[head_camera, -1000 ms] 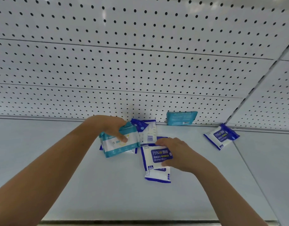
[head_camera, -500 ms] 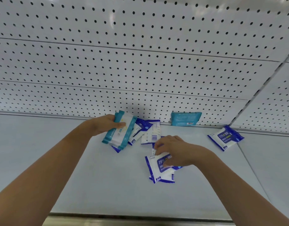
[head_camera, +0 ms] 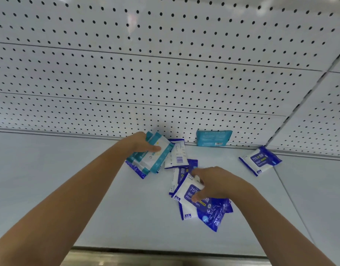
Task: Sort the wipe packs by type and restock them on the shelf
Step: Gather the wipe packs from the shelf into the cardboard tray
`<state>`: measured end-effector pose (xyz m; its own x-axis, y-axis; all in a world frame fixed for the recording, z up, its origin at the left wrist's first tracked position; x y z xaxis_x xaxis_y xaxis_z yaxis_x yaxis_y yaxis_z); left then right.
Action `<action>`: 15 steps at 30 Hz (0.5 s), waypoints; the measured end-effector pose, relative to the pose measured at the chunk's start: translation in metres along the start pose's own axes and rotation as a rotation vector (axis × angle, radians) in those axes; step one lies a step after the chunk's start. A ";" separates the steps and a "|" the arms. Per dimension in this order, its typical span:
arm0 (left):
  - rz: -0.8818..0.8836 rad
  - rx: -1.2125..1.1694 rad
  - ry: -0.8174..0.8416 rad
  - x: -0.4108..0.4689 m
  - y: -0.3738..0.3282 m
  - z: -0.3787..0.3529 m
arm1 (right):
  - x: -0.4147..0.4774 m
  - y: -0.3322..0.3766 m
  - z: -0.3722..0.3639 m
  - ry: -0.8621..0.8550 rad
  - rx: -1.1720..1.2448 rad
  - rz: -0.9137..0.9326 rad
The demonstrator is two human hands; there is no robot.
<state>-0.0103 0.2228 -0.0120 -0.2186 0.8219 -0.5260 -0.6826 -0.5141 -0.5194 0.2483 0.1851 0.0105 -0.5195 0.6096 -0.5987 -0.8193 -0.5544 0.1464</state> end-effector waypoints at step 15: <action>-0.110 -0.718 -0.109 -0.086 0.016 -0.042 | -0.019 -0.067 -0.053 -0.187 1.635 -0.043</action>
<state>0.0262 0.1337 -0.0034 -0.2687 0.8785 -0.3951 -0.0875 -0.4307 -0.8982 0.3262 0.1809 -0.0299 -0.4120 0.7306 -0.5444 -0.1412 0.5391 0.8303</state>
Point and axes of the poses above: each hand's wrist, its own x-axis towards the middle knuckle, its own z-axis out of the back of the hand, y = z × x, the point moved 6 cm from there along x, towards the middle knuckle, and after that the axes turned 2 degrees about y, right-handed, at the moved point
